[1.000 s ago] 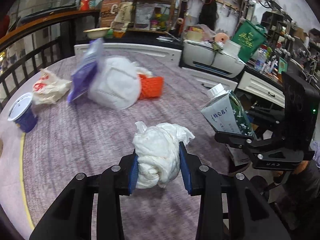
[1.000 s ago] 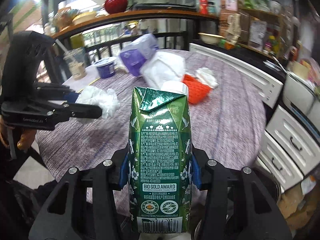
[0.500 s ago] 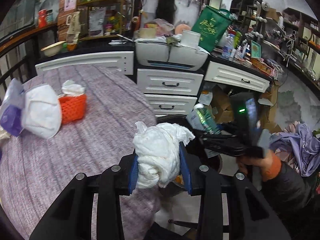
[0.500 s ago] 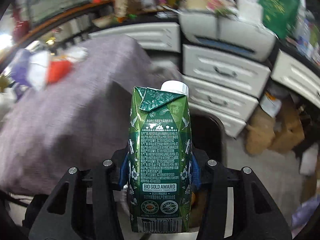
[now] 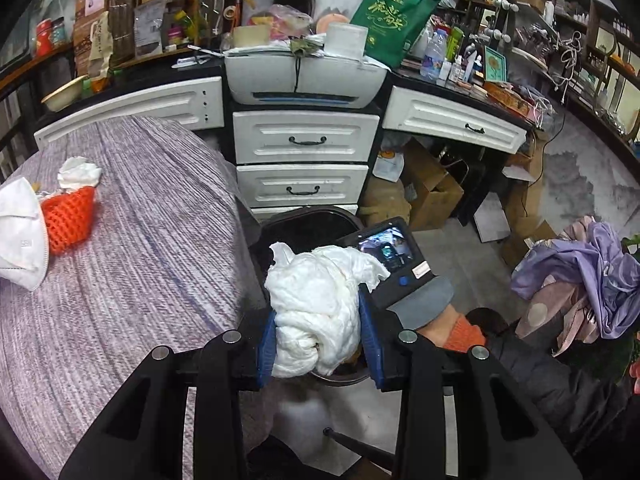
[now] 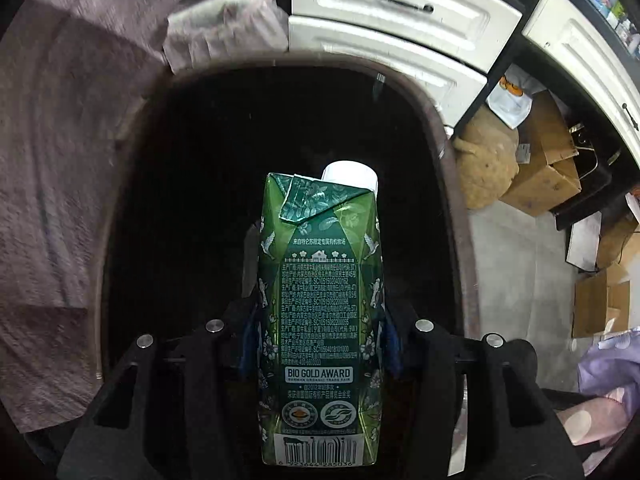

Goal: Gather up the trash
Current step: 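Carry tissue and carton to the black bin and release both inside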

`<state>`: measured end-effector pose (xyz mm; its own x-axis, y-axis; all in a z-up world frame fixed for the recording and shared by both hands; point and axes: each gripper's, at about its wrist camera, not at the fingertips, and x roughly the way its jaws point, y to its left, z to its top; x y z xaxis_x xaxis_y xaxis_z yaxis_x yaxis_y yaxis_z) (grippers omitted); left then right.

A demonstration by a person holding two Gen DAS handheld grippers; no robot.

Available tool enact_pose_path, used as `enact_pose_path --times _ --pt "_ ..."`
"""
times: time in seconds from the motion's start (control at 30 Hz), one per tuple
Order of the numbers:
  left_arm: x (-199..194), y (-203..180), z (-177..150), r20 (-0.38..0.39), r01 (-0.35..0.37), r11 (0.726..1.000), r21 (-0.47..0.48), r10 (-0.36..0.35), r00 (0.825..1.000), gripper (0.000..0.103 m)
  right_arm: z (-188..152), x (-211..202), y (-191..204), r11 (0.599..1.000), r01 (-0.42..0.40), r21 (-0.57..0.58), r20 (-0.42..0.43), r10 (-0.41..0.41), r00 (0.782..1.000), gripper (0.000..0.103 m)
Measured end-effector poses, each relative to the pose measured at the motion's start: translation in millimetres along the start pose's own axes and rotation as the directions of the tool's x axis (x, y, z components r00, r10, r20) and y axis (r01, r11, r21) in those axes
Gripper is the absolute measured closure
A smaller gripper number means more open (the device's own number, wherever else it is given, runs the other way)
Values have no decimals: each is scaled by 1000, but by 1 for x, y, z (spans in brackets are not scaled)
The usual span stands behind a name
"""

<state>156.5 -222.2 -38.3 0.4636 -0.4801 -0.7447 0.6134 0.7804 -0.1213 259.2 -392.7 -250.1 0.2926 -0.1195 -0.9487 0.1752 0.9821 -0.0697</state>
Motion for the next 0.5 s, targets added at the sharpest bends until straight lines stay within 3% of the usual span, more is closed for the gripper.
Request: enact_pose_path --times 0.1,0.13,0.27,0.5 --pt "8 -4 0 -18 1 1000 8 -1 1000 67 -5 -3 1 999 31 -7 16 -31 999 30" --pt "10 -5 0 -24 3 1000 8 -3 1000 67 -7 -9 1 999 33 -8 34 -33 999 28" --pt "20 -12 3 -38 7 1000 26 -6 999 67 -13 -33 -11 999 37 20 95 -38 995 28" --pt "47 -25 11 -77 14 999 50 -10 997 67 -40 -90 -46 991 102 84 206 -118 971 28"
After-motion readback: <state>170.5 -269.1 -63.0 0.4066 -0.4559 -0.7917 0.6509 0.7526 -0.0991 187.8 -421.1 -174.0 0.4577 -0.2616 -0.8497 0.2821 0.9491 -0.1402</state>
